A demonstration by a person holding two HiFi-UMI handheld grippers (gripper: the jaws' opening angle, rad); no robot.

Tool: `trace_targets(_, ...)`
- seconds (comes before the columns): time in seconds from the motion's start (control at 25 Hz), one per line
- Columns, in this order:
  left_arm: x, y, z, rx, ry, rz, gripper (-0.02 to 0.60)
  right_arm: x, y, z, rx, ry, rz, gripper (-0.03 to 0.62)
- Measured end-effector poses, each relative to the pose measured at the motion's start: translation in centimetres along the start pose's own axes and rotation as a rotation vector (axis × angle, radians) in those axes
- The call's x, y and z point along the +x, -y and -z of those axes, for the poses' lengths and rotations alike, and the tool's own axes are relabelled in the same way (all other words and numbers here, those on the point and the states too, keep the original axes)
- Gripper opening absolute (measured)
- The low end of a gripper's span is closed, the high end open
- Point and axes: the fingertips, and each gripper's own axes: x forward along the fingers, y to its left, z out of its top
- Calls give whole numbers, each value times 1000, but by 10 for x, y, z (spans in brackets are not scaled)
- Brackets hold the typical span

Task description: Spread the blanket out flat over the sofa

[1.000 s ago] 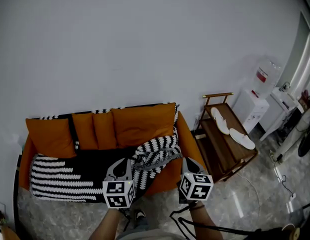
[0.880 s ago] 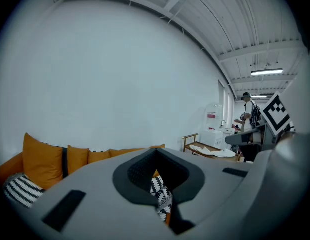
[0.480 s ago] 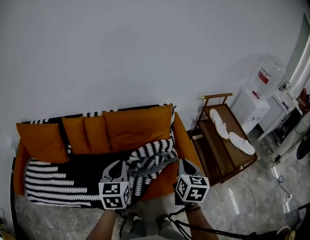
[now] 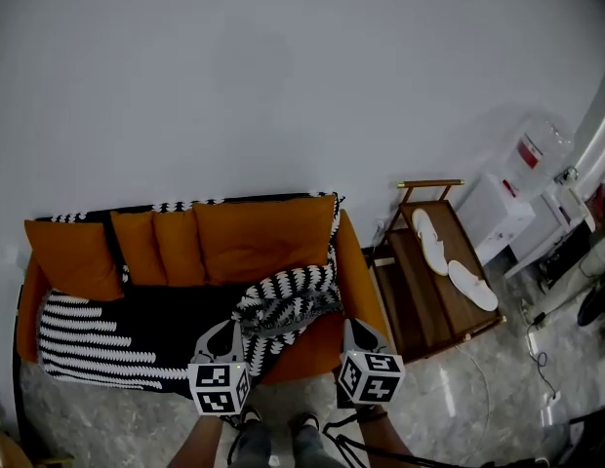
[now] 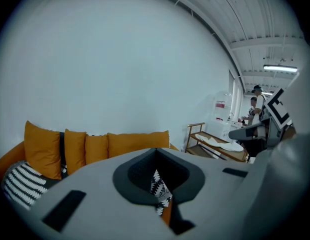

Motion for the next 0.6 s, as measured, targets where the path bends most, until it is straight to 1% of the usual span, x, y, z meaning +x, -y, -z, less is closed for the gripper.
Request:
trace_targets(0.28, 20, -2, 31, -9, -66, -18, 3, 28, 6, 31, 13, -67, -24, 5)
trace_targets(0.6, 47, -11, 66, -15, -123, -34, 3, 63, 12, 67, 43, -120, -40, 5)
